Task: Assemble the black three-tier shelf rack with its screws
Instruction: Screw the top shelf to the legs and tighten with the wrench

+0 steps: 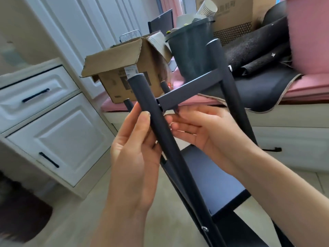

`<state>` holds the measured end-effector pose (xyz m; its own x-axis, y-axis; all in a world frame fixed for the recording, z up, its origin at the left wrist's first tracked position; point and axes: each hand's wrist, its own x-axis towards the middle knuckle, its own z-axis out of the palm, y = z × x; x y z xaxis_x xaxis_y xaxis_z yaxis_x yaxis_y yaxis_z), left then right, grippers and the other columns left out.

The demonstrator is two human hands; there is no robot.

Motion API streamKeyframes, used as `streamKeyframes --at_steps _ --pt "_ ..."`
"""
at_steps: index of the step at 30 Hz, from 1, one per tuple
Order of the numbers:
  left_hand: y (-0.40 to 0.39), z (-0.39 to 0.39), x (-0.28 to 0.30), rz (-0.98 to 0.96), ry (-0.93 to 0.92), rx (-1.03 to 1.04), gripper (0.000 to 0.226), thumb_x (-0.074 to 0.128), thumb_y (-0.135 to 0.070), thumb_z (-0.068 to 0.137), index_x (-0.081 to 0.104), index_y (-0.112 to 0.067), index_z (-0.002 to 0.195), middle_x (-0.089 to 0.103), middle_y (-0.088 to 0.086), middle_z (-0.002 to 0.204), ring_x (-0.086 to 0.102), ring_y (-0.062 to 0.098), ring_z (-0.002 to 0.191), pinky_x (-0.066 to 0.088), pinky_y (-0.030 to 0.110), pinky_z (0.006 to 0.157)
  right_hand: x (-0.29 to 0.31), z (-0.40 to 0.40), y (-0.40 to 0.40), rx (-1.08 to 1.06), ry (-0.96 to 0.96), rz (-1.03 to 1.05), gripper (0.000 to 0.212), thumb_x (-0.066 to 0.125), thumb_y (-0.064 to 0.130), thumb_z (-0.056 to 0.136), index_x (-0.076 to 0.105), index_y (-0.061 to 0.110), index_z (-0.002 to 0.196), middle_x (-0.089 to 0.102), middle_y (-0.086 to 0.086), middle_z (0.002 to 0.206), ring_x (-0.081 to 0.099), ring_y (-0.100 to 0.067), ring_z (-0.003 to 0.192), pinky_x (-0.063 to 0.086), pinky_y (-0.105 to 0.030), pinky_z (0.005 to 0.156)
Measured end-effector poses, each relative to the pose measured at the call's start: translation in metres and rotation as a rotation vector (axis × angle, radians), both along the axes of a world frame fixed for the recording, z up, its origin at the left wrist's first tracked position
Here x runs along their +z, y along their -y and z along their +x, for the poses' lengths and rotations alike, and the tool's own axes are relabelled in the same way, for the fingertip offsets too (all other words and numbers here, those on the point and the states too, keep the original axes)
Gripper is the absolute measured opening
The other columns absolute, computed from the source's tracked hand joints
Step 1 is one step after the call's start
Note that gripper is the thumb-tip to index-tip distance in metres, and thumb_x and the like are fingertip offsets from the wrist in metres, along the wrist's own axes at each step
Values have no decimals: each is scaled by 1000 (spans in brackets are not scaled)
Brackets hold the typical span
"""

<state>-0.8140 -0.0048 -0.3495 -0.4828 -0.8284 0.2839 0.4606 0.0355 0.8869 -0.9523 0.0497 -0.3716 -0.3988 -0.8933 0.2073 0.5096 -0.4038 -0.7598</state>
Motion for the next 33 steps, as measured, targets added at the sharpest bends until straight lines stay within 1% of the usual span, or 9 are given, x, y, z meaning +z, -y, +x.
streamKeyframes --at_steps 3,6,9,12,15,20,24,29,33 --pt "4 -3 -2 8 19 18 57 67 -33 78 66 -14 132 74 10 110 70 19 85 59 34 81 -1 -2 13 -3 39 8 13 60 8 95 72 4 97 76 -11 91 72 -17 77 57 -25 69" --pt "9 -5 -4 46 24 43 51 64 -35 84 68 -13 129 73 9 110 69 20 84 58 34 82 -7 -3 23 17 117 12 11 67 10 90 76 14 86 73 -3 84 68 -13 74 56 -23 67" --pt "10 -6 -5 40 36 56 29 61 -36 91 77 -17 106 67 5 94 66 20 78 57 33 72 -11 1 32 42 137 0 20 68 8 89 78 19 75 71 -1 79 66 -14 74 55 -23 69" --pt "8 -8 -5 32 38 50 26 59 -37 91 81 -22 94 67 3 91 66 17 76 57 30 69 -12 6 40 79 114 -44 12 67 6 90 76 13 90 72 -3 87 67 -14 77 55 -24 73" --pt "8 -10 -3 50 21 44 26 61 -37 87 81 -22 93 69 3 92 65 17 74 57 30 68 -7 8 46 83 98 -91 12 66 5 91 74 5 100 71 -2 82 64 -8 65 53 -20 66" --pt "12 -17 1 73 4 111 38 65 -34 85 71 -15 117 68 5 92 64 19 73 57 32 67 -3 8 52 61 90 -103 15 63 4 93 73 2 104 68 -7 86 62 -8 61 51 -20 60" --pt "13 -22 1 116 -30 122 38 67 -32 82 70 -16 117 67 5 92 63 19 72 55 30 65 -2 6 57 81 117 -102 16 62 5 94 71 -1 107 64 -13 90 61 -10 61 50 -18 58" --pt "14 -16 -2 137 -49 36 19 65 -30 86 80 -18 91 68 4 88 65 19 69 54 31 64 -6 3 61 121 56 -138 13 61 6 95 72 0 101 65 -1 72 58 -8 57 48 -16 55" --pt "12 -12 -3 118 -52 -20 21 63 -30 87 80 -19 90 69 3 87 66 20 70 54 31 61 -6 0 60 160 12 -158 14 59 4 95 73 0 97 65 1 68 59 -6 57 50 -16 58"
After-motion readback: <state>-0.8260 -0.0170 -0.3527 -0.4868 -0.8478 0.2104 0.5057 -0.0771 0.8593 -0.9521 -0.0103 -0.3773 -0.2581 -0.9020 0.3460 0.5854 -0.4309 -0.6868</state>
